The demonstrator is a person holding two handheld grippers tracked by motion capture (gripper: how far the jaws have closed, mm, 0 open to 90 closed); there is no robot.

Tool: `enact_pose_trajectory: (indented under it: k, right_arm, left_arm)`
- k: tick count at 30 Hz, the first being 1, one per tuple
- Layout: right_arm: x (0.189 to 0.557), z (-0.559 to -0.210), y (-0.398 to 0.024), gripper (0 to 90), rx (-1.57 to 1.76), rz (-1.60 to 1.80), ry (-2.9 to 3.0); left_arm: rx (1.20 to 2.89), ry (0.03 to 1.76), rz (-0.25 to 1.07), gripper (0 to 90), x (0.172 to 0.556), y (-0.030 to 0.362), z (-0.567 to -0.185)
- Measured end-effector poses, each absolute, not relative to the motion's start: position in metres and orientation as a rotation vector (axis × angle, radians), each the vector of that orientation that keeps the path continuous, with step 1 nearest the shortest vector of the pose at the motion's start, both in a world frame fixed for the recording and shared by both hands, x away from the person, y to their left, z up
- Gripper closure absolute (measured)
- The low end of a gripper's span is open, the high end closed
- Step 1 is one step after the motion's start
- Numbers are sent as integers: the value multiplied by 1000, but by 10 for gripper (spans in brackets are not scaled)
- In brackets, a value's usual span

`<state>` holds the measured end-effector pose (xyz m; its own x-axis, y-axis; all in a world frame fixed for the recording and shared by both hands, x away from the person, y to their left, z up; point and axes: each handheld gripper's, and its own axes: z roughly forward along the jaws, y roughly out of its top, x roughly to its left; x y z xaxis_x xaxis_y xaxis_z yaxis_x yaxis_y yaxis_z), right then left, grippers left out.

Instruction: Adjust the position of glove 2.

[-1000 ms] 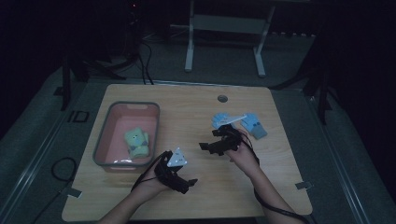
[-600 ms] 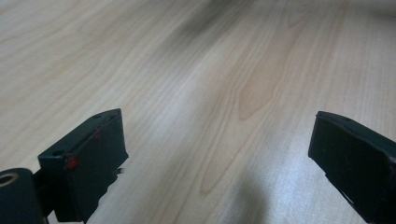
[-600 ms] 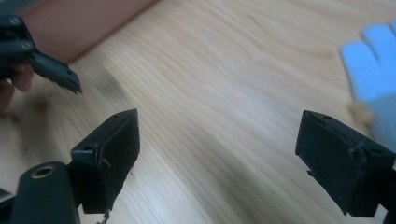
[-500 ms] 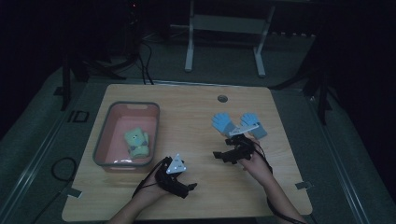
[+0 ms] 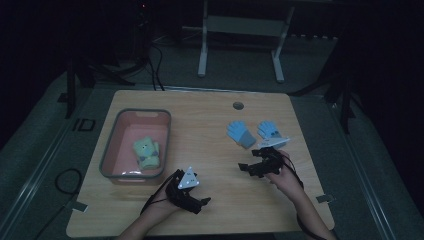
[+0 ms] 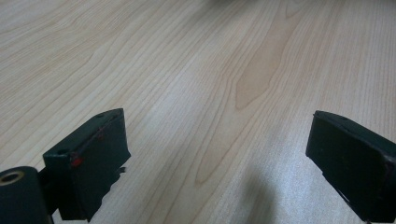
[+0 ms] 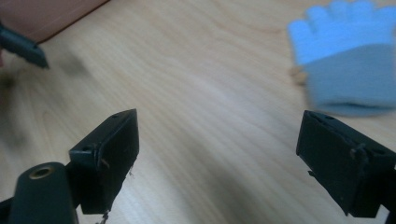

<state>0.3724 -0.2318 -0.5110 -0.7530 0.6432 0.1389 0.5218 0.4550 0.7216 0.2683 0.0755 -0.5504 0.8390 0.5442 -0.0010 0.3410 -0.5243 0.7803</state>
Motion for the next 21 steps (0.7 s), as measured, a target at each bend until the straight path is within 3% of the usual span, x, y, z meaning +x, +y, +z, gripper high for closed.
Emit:
enact_pose_trajectory:
  k: [6,8,10,11,21]
  right_arm:
    - [383,-505,-244,174,1062,1216,2507]
    - [389,-503,-246,277,1052,1192,2499]
    - [395,-500,-246,315,1043,1197,2490]
    - [398,-498,-246,388,1020,1195,2495]
    - [444,-489,-235,628,963,1145,2486]
  left_arm:
    - [2167,652,301,57,265,76,-551]
    - [2169,655,298,57,264,77,-553]
    - [2169,653,300,57,263,77,-553]
    - [2165,655,301,57,263,78,-553]
    - [2157,657,289,57,260,81,-555]
